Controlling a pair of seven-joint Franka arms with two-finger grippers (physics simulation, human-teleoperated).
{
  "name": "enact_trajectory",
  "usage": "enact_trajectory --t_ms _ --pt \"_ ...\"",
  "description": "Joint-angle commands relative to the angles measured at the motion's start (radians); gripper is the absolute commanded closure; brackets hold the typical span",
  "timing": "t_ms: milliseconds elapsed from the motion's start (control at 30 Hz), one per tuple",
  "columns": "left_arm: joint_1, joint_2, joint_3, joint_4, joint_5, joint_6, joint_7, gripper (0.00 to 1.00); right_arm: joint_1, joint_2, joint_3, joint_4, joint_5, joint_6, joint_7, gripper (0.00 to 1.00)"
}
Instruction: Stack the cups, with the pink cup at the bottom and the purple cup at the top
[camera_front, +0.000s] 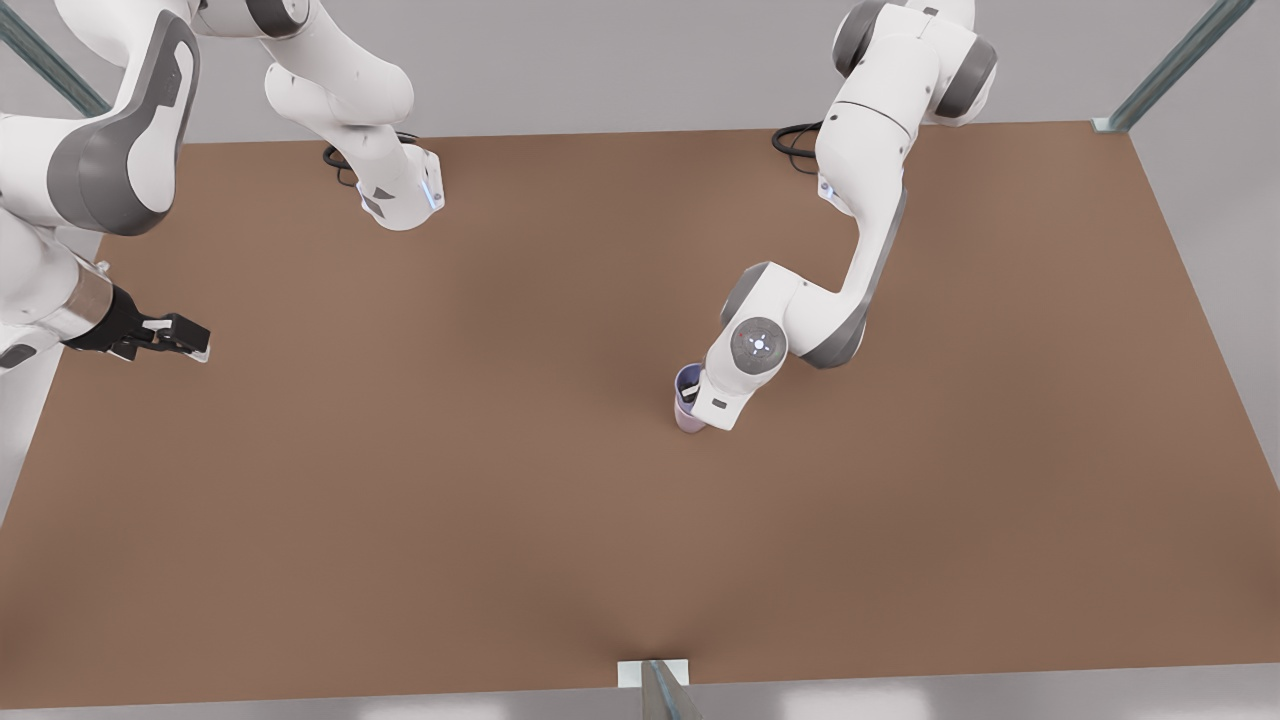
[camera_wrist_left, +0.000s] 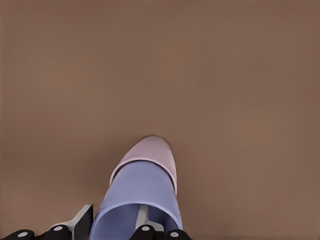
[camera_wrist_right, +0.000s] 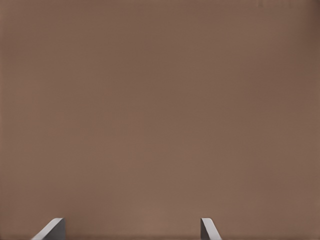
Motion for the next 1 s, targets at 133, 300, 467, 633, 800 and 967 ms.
enact_trajectory --t_ms 133,300,467,633,800,967 --pt "0.0 -0.01 0.0 0.029 0.009 -0.015 -0.04 0.0 0.0 -0.001 0.0 0.0 -0.001 0.0 -0.025 0.0" --pt "0.0 -0.015 0.001 0.069 0.015 -0.065 -0.046 0.0 0.001 0.0 0.0 0.0 -0.001 0.0 -0.025 0.0" --pt "0.005 -0.077 0.081 0.155 0.062 -0.258 0.178 0.0 0.0 0.0 0.0 0.004 -0.001 0.0 -0.025 0.0" --pt "0.005 -0.163 0.294 0.156 0.064 -0.31 0.643 0.0 -0.002 -0.001 0.0 0.004 0.0 0.0 -0.025 0.0" --pt "0.282 -0.269 0.08 0.198 0.2 -0.423 0.865 0.0 0.0 -0.001 0.0 0.004 -0.001 0.0 -0.025 0.0" --pt "0.48 -0.343 -0.141 0.201 0.259 -0.453 0.971 0.0 0.0 -0.001 0.0 0.004 0.0 0.0 -0.025 0.0"
